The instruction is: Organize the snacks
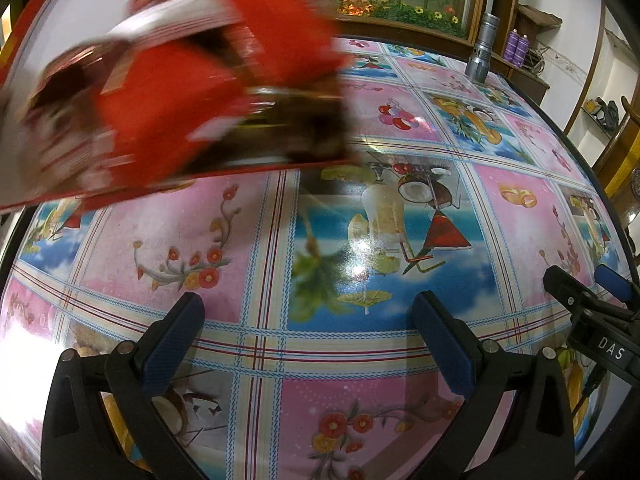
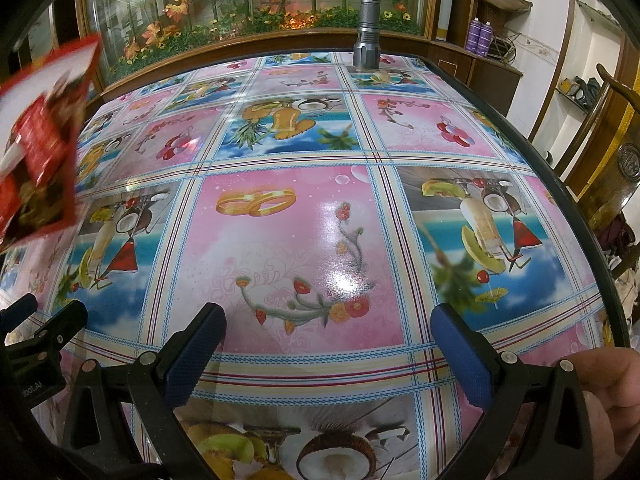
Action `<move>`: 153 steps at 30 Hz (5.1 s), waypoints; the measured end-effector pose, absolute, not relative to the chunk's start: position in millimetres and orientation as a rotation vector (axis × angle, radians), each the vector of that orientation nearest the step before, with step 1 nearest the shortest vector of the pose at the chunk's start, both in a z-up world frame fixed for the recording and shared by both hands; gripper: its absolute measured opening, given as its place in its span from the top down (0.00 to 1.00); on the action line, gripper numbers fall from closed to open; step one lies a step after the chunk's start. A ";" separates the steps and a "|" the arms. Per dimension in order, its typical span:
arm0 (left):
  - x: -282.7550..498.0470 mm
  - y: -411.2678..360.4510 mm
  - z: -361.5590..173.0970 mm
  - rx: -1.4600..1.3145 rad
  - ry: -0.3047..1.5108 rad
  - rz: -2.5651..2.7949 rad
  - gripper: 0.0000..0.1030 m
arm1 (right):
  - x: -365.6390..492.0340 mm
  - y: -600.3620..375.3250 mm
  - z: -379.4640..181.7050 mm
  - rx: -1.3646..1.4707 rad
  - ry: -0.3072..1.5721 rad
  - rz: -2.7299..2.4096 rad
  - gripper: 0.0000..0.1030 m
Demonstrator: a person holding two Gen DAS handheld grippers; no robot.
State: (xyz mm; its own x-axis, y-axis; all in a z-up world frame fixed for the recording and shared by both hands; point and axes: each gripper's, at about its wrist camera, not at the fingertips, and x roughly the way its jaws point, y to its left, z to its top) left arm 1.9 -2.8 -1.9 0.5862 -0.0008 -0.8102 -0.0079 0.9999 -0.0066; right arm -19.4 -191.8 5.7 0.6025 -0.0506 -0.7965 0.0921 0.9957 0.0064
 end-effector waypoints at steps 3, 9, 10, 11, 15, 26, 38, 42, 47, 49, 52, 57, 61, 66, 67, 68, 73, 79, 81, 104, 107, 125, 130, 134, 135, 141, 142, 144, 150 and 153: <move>1.9 -2.8 -1.9 -0.010 0.944 0.004 0.00 | -19.4 -191.9 5.7 0.049 0.921 -0.083 0.00; 1.7 -4.0 -1.5 -0.006 0.944 -0.008 0.00 | -19.0 -192.4 6.0 0.049 0.920 -0.083 0.00; 1.9 -4.4 -2.0 -0.006 0.944 -0.008 0.00 | -19.0 -192.5 6.1 0.048 0.920 -0.083 0.00; 2.2 -4.6 -2.4 -0.006 0.945 -0.008 0.00 | -18.7 -192.5 5.8 0.049 0.921 -0.083 0.00; 0.1 -2.3 -1.9 -0.006 0.944 -0.008 0.00 | -19.5 -191.8 4.6 0.050 0.920 -0.082 0.00; 1.7 -2.7 -3.9 -0.006 0.944 -0.008 0.00 | -21.0 -190.6 6.8 0.049 0.921 -0.084 0.00; 0.9 -2.3 -1.5 -0.006 0.943 -0.009 0.00 | -22.1 -190.2 7.4 0.050 0.921 -0.084 0.00; 1.0 -2.6 -1.4 -0.006 0.944 -0.009 0.00 | -22.2 -190.0 7.6 0.050 0.921 -0.085 0.00; 1.2 -2.6 -1.3 -0.006 0.944 -0.008 0.00 | -22.4 -189.7 7.9 0.049 0.922 -0.085 0.00; 1.2 -2.6 -1.3 -0.006 0.944 -0.008 0.00 | -22.6 -189.6 7.8 0.049 0.922 -0.085 0.00; 0.1 -2.2 -2.2 -0.006 0.944 -0.009 0.00 | -22.7 -189.5 8.1 0.049 0.922 -0.085 0.00; -0.1 -2.2 -2.0 -0.006 0.944 -0.009 0.00 | -22.8 -189.5 8.3 0.049 0.922 -0.085 0.00; 0.1 -2.3 -2.1 -0.006 0.944 -0.009 0.00 | -22.8 -189.4 8.3 0.050 0.922 -0.086 0.00; 0.0 -2.3 -2.1 -0.006 0.944 -0.009 0.00 | -22.6 -189.3 8.4 0.050 0.922 -0.086 0.00; 0.0 -2.3 -2.1 -0.006 0.944 -0.008 0.00 | -22.6 -189.3 8.4 0.050 0.922 -0.086 0.00; 0.0 -2.3 -2.1 -0.006 0.944 -0.008 0.00 | -22.4 -189.3 8.5 0.050 0.922 -0.086 0.00; 0.0 -2.7 -1.8 -0.008 0.944 -0.001 0.00 | -29.0 -187.2 9.1 0.053 0.925 -0.093 0.00; -3.6 -5.9 -3.0 -0.017 0.956 0.016 0.00 | -44.3 -192.3 11.3 -0.036 0.983 0.080 0.00; -3.8 -7.1 -0.7 0.002 1.020 -0.038 0.00 | -52.3 -198.8 11.3 -0.053 0.991 0.108 0.00; -153.7 81.7 57.1 0.101 0.843 0.042 0.00 | -118.4 -131.5 35.4 -0.059 0.966 0.323 0.02; -136.8 66.4 59.7 0.170 0.865 -0.051 0.00 | -118.8 -136.0 34.7 -0.055 0.970 0.306 0.02; -84.2 11.0 20.1 0.631 1.009 -0.469 0.00 | -120.2 -158.5 26.9 -0.002 0.984 0.300 0.02; -76.2 9.7 12.1 0.673 1.039 -0.485 0.00 | -117.3 -157.1 23.7 0.009 0.998 0.300 0.02; -73.6 11.4 13.7 0.658 1.032 -0.501 0.02 | -116.0 -155.0 23.7 0.000 1.000 0.298 0.02; -75.4 10.1 13.4 0.666 1.026 -0.515 0.05 | -115.7 -154.5 24.0 -0.002 0.999 0.299 0.02; -78.1 8.3 14.0 0.616 1.065 -0.610 0.33 | -111.7 -150.3 20.7 0.002 1.016 0.308 0.04; -77.0 8.5 14.2 0.600 1.076 -0.620 0.42 | -111.1 -149.9 19.6 0.005 1.022 0.307 0.06; -75.7 9.5 14.8 0.566 1.099 -0.652 0.50 | -110.9 -148.2 19.7 -0.002 1.017 0.300 0.06; -80.5 13.4 15.1 0.543 1.123 -0.700 0.59 | -110.1 -143.0 18.7 -0.028 1.018 0.292 0.09; -87.4 16.3 15.6 0.537 1.126 -0.706 0.59 | -110.3 -142.0 18.0 -0.039 1.014 0.289 0.09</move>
